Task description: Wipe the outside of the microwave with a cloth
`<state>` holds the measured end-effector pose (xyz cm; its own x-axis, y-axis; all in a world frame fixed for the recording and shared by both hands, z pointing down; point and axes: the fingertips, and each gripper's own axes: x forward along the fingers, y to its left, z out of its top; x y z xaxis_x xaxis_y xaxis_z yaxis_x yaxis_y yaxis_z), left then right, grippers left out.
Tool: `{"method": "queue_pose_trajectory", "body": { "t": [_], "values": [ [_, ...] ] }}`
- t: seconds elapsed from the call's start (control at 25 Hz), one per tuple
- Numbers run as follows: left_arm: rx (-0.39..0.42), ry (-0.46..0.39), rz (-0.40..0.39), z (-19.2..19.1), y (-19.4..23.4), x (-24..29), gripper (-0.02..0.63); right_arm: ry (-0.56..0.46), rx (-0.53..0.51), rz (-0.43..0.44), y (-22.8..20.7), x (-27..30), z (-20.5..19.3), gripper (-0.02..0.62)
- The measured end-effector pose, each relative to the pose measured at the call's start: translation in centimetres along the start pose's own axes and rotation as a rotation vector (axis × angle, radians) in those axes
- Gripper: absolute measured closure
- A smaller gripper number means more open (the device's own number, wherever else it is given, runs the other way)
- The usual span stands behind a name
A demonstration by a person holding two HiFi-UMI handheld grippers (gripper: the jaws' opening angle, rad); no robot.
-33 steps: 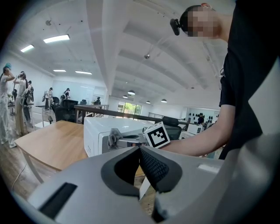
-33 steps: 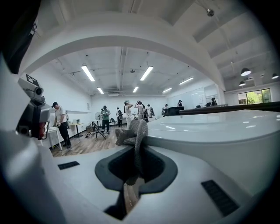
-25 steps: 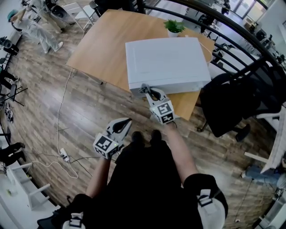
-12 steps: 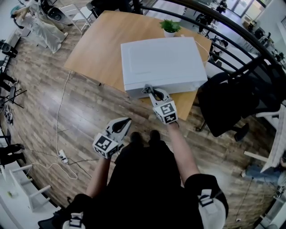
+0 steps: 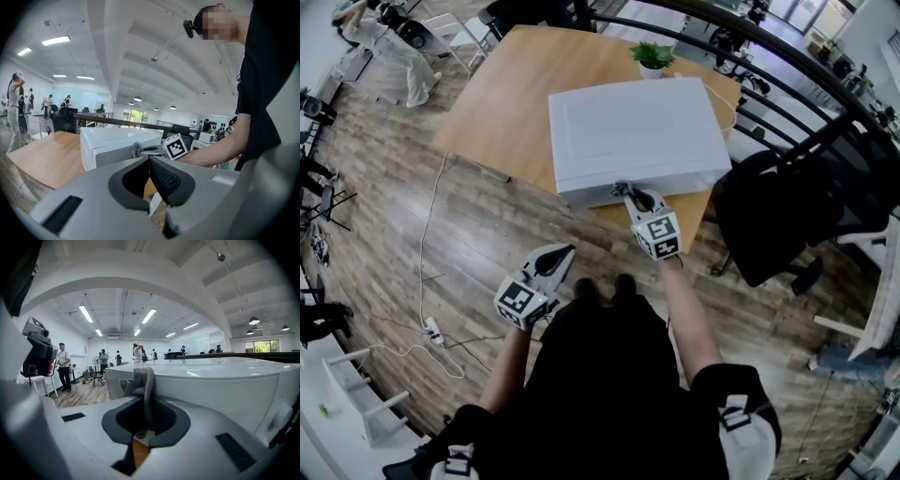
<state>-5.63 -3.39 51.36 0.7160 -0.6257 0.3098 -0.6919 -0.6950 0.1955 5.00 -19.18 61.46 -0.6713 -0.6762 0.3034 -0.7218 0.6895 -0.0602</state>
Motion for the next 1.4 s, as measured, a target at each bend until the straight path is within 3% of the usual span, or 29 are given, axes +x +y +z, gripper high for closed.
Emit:
{"method": "queue_pose_trajectory", "body": {
  "t": [0.44, 1.4],
  "values": [
    [-0.005, 0.008, 0.002, 0.5, 0.4, 0.6, 0.603, 0.03, -0.005, -0.04, -2.5, -1.7, -0.6, 0.575],
    [-0.001, 0.011, -0.027, 0.1, -0.5, 2.1, 0.603, 0.035, -0.006, -0.23, -11.0, -7.1, -1.5, 0.574]
  ]
}}
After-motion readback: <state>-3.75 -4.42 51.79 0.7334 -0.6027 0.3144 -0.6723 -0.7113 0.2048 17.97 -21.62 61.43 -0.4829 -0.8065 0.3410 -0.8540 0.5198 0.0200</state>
